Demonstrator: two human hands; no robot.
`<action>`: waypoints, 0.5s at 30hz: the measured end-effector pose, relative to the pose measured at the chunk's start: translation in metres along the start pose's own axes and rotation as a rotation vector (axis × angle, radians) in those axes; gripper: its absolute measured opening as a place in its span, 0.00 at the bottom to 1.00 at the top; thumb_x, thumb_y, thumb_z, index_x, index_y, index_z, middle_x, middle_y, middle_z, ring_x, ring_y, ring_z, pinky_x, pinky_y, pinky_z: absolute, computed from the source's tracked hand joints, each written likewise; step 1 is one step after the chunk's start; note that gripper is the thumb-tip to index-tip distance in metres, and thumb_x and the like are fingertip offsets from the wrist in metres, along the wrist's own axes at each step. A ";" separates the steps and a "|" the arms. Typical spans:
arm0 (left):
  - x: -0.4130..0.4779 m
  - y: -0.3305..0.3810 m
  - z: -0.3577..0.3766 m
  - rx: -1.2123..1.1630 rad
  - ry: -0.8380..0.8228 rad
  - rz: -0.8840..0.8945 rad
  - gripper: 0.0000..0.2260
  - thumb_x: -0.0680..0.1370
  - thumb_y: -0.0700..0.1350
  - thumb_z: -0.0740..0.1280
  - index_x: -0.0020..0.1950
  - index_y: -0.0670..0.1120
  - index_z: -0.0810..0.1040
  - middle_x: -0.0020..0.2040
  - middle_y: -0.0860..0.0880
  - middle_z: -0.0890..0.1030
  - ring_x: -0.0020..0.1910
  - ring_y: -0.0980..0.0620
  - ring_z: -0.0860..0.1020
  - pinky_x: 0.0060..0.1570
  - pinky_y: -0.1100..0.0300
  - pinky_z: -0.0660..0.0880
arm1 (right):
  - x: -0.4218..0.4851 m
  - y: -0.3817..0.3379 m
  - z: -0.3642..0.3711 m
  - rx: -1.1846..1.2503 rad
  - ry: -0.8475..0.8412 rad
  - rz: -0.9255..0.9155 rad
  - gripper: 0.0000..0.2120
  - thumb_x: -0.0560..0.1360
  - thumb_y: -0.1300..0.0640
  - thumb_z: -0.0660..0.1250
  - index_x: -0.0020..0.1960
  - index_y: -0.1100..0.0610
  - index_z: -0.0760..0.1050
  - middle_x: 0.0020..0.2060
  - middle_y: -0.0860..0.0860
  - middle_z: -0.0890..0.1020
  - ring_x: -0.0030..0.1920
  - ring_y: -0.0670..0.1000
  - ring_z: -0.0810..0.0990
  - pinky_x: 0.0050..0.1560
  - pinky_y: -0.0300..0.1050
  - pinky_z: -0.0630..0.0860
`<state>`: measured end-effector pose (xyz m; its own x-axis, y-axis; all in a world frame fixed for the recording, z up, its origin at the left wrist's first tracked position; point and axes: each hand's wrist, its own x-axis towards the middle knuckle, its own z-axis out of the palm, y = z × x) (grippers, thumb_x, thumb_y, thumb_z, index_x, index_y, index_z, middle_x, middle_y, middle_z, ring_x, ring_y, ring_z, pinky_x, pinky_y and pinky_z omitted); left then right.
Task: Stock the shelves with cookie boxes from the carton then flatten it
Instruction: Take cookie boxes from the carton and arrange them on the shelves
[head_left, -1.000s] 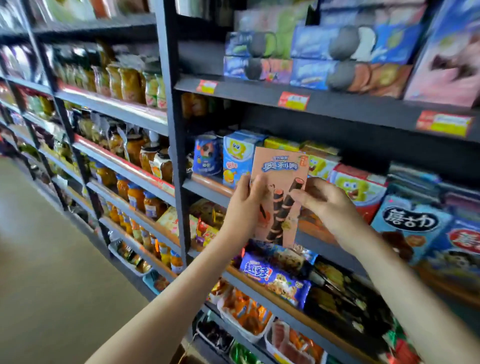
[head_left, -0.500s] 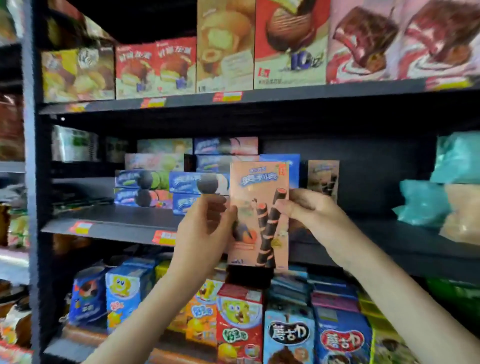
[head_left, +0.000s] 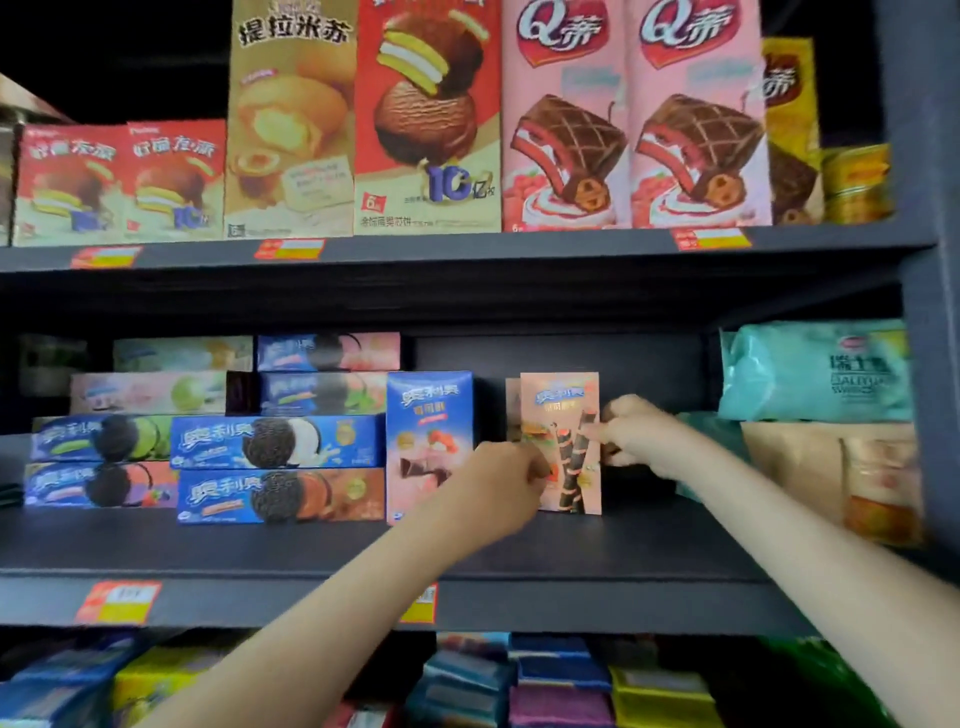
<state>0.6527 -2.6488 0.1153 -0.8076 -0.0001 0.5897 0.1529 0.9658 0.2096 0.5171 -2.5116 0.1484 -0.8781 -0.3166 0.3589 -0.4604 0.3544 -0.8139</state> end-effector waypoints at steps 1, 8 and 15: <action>0.012 0.003 0.005 0.025 -0.050 0.005 0.13 0.79 0.40 0.59 0.60 0.44 0.78 0.58 0.46 0.80 0.59 0.47 0.76 0.56 0.60 0.70 | 0.010 0.001 0.002 -0.024 0.005 0.012 0.11 0.75 0.62 0.68 0.56 0.63 0.73 0.55 0.57 0.79 0.54 0.54 0.79 0.50 0.49 0.79; 0.071 0.003 0.036 0.386 -0.366 -0.067 0.14 0.79 0.38 0.57 0.64 0.38 0.73 0.61 0.41 0.76 0.59 0.42 0.75 0.56 0.55 0.72 | 0.046 -0.001 0.019 -0.250 0.028 -0.011 0.10 0.76 0.63 0.67 0.56 0.62 0.72 0.56 0.57 0.77 0.55 0.56 0.77 0.50 0.50 0.80; 0.097 -0.008 0.045 0.472 -0.438 -0.172 0.16 0.77 0.35 0.58 0.64 0.38 0.72 0.58 0.41 0.76 0.49 0.46 0.75 0.48 0.58 0.72 | 0.067 0.005 0.027 -0.329 0.032 -0.006 0.13 0.78 0.61 0.65 0.61 0.62 0.72 0.57 0.58 0.77 0.52 0.56 0.78 0.51 0.50 0.80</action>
<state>0.5474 -2.6445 0.1364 -0.9702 -0.1554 0.1858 -0.1845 0.9712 -0.1507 0.4595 -2.5546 0.1561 -0.8765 -0.2937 0.3815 -0.4784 0.6198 -0.6220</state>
